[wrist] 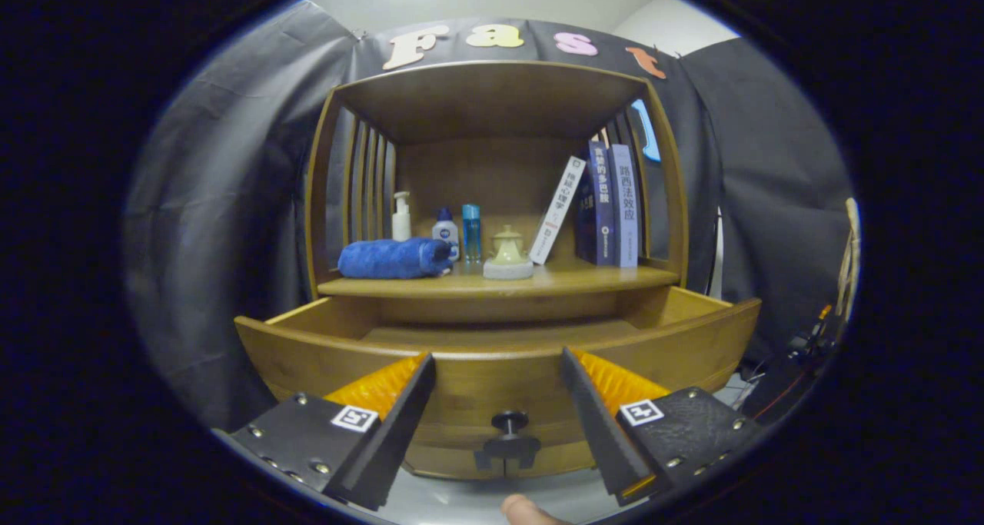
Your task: Pull open the drawer, take out the items inside it, and place them on the countertop above the cabinet.
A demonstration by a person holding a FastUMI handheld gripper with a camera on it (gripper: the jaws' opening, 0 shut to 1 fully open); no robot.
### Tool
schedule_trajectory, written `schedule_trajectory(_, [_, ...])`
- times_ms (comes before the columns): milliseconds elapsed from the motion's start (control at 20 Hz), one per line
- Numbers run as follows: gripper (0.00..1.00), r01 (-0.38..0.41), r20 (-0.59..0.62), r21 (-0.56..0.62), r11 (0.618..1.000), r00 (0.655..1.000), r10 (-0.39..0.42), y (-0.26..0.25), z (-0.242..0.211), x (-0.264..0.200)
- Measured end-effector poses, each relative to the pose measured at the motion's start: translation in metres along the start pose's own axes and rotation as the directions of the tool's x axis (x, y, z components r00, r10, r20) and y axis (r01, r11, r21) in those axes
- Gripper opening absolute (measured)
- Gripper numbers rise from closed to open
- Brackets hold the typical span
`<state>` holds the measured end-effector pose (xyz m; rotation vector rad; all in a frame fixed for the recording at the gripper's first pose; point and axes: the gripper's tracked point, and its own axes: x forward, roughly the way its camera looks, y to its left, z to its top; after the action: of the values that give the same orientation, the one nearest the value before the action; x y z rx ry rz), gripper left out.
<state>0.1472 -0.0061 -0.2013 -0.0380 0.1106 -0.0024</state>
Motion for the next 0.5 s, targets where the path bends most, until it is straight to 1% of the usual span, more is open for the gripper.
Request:
schedule_trajectory(50, [0.99, 0.000, -0.019, 0.005, 1.000, 1.000, 0.000, 0.001, 0.001, 0.012])
schedule_trajectory(150, [1.00, 0.000, -0.020, -0.001, 1.000, 1.000, 0.000, 0.004, 0.001, 0.016])
schedule_trajectory(200, [1.00, -0.002, -0.014, 0.000, 1.000, 1.000, 0.002, 0.006, 0.002, 0.029])
schedule_trajectory(500, [0.99, -0.003, -0.021, -0.004, 1.000, 1.000, 0.003, 0.007, 0.004, 0.071])
